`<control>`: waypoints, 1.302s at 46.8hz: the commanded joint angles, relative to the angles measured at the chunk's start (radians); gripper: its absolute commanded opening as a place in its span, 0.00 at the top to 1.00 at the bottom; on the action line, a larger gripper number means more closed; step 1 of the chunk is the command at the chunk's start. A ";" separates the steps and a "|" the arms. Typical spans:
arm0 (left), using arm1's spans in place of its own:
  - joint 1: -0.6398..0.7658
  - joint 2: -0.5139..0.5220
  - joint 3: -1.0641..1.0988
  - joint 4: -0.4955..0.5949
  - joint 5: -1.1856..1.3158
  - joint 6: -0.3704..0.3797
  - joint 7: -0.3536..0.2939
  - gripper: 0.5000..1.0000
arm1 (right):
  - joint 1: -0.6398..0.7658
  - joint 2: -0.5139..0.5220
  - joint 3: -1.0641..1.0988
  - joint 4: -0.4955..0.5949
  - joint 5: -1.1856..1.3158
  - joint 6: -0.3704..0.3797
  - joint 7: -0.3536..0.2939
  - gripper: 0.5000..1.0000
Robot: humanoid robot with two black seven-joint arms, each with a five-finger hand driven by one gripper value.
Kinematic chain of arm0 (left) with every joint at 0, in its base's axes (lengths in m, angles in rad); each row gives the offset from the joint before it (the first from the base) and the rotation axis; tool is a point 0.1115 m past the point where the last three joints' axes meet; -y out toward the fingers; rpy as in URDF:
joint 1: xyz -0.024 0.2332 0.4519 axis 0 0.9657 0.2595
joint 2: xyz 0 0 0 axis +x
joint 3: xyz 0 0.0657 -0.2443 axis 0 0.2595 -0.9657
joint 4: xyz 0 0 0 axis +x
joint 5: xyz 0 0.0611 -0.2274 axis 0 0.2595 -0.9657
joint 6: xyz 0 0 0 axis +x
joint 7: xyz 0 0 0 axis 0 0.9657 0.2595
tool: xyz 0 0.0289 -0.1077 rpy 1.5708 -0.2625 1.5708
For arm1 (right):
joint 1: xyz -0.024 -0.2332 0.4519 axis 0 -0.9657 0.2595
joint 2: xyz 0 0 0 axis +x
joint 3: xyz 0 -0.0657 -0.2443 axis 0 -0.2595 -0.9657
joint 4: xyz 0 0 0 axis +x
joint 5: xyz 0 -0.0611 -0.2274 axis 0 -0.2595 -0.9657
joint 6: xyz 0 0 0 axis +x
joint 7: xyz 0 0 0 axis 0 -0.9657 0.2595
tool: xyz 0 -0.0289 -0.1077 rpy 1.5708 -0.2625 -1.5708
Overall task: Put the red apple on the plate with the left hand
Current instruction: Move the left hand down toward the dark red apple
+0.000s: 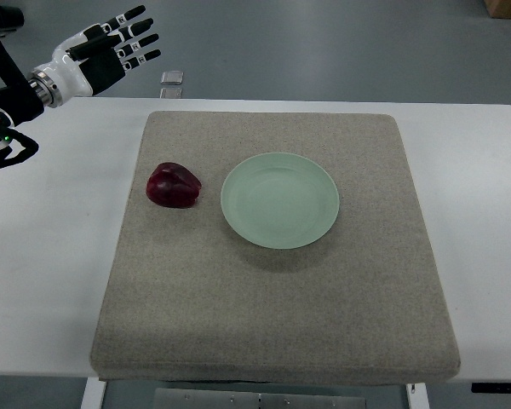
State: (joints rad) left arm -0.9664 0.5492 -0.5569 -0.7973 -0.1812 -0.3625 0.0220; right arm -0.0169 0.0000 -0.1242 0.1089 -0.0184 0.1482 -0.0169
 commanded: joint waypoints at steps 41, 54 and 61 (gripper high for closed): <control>-0.077 0.163 0.012 -0.057 0.685 -0.042 -0.062 0.01 | 0.000 0.000 0.000 0.000 0.000 -0.001 0.000 0.07; 0.011 0.331 0.025 -0.417 1.100 -0.033 -0.186 0.01 | 0.000 0.000 0.000 0.000 0.000 -0.001 0.000 0.07; 0.064 0.385 0.029 -0.519 1.261 -0.033 -0.217 0.01 | 0.000 0.000 0.000 0.000 0.000 0.001 0.000 0.07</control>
State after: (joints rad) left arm -0.9238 0.9090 -0.5318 -1.2705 1.0074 -0.3957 -0.1834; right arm -0.0171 0.0000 -0.1243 0.1089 -0.0184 0.1476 -0.0171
